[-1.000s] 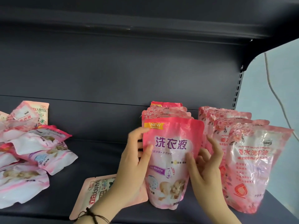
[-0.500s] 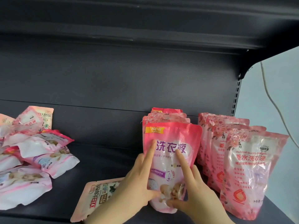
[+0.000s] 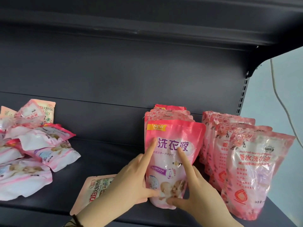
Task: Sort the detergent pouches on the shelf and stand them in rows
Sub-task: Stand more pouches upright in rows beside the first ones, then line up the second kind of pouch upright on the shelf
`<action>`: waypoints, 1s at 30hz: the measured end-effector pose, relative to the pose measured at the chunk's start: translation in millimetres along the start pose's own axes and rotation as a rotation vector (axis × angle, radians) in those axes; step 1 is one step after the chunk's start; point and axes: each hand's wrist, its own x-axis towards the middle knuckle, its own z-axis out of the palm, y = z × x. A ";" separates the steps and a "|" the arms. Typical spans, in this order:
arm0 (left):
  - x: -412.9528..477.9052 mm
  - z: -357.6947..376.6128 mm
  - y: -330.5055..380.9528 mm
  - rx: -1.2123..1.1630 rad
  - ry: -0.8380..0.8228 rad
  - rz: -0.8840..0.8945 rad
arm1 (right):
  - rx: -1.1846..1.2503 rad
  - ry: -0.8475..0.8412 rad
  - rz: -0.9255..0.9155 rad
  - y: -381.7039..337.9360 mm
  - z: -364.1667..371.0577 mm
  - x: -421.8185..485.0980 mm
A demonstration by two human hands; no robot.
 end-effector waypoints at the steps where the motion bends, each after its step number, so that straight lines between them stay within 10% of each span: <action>1: -2.6 0.1 -1.1 0.024 -0.006 0.001 | -0.026 -0.011 0.005 -1.1 -1.9 -2.3; 30: -74.5 -246.7 -103.9 0.839 -0.204 0.079 | -0.480 -0.266 -0.324 -208.0 0.1 95.4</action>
